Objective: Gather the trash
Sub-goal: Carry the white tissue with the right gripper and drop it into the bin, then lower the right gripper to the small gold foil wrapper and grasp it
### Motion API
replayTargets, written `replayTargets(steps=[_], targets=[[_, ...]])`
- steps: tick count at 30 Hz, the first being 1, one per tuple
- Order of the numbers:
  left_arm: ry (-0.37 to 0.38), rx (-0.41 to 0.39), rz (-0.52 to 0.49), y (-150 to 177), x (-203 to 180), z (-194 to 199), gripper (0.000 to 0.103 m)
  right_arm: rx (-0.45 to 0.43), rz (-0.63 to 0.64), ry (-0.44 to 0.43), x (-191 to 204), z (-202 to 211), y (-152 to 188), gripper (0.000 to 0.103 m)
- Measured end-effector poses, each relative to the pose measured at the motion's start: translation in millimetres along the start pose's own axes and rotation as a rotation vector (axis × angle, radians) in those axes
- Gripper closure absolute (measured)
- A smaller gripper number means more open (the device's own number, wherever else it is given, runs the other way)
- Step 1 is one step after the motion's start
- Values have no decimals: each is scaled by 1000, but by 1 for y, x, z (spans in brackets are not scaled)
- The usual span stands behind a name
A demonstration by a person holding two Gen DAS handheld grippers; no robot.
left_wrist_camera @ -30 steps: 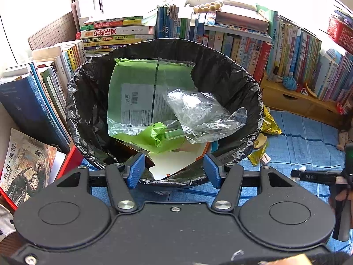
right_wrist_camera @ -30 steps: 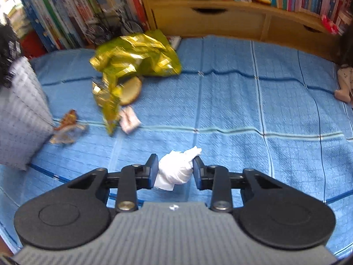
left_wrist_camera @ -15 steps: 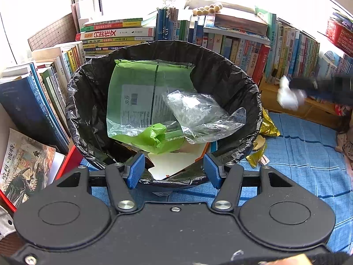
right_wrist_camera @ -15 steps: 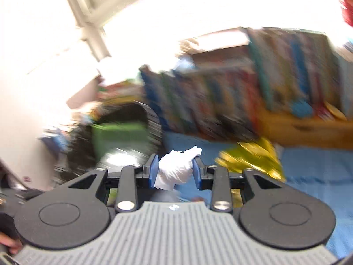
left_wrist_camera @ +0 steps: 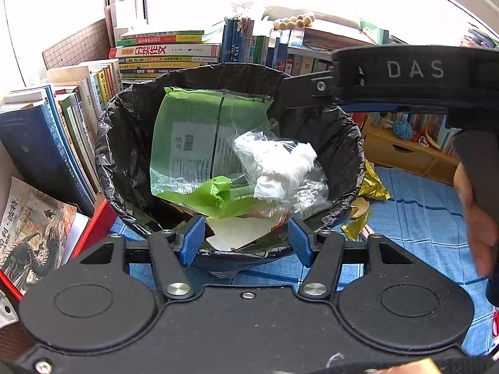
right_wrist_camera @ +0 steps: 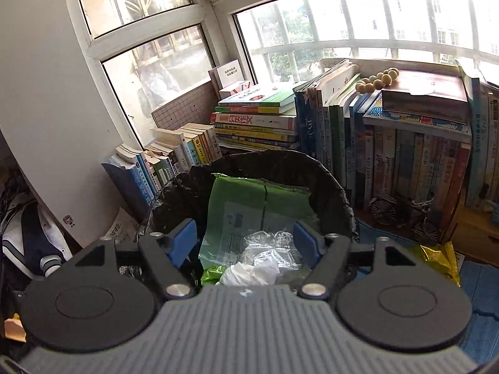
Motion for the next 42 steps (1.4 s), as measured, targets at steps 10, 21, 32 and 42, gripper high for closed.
replayTargets(steps=[10,21,32,42], targets=[[9,-2,-19,0,-1,4,46,15,-104,172,-59,24,34,22],[10,-3,-27,2,-2,5,44,211,-160,237,-90,0,148,32],[2,17,-13,-1,-3,2,44,263,-146,216,-74,-66,205,26],[-10,45,-7,-3,-3,-6,44,351,-48,239,-77,-127,217,15]])
Point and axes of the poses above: each gripper's, at about its wrist camera, not at the fingertips, and z roughly against the way its jaws point, x to its left, y to its underside, the point moved 9 cm from there along -z, roughly the way its jaws point, and after that the axes turned 15 degrees about z, right-handed, at the moved point
